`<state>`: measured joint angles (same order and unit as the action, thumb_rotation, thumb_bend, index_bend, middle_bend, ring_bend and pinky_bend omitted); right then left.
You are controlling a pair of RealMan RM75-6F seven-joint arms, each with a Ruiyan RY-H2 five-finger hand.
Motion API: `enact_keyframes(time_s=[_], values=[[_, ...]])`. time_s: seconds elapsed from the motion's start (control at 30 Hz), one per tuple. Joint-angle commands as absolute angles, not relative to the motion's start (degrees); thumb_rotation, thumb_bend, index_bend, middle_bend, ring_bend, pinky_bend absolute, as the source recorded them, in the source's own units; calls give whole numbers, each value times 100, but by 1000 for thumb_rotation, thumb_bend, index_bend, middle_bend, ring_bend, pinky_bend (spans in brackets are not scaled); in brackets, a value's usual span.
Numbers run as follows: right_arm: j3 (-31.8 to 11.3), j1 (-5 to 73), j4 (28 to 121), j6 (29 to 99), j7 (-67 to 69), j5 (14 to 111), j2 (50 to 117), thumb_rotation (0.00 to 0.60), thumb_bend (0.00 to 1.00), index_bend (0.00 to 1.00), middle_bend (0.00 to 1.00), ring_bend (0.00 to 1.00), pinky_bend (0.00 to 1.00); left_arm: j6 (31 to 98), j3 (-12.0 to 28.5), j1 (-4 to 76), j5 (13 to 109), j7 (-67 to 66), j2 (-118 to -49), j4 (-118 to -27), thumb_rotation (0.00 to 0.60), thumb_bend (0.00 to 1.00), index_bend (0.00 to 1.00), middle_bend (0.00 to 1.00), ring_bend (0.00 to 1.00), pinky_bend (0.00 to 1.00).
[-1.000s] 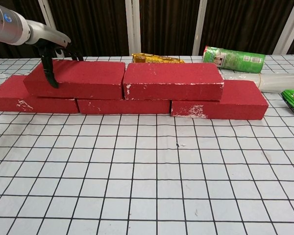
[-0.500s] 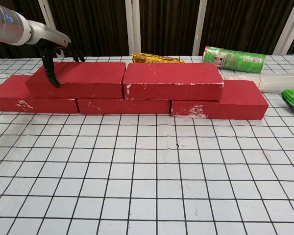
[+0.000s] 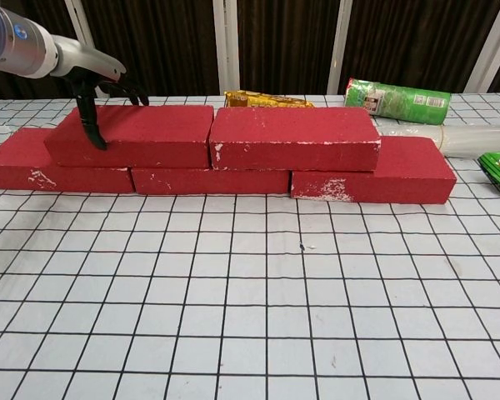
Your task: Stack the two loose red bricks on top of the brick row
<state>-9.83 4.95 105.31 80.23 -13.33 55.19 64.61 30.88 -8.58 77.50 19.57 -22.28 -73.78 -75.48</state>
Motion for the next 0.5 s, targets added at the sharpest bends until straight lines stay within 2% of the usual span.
enact_keyframes(time_s=[0.03,0.5], values=[[-990,490,10535,8034,-1327,5509,6461,600,214,30,0,0,0,3084,-856,7745,1968,-2234,-7386,-7543,600,0,112,62,0,0],[-1023,475,10535,8085,-1303,5483,6480,600,214,30,0,0,0,3060,-760,7736,2079,-2184,-7393,-7590,600,0,110,68,0,0]])
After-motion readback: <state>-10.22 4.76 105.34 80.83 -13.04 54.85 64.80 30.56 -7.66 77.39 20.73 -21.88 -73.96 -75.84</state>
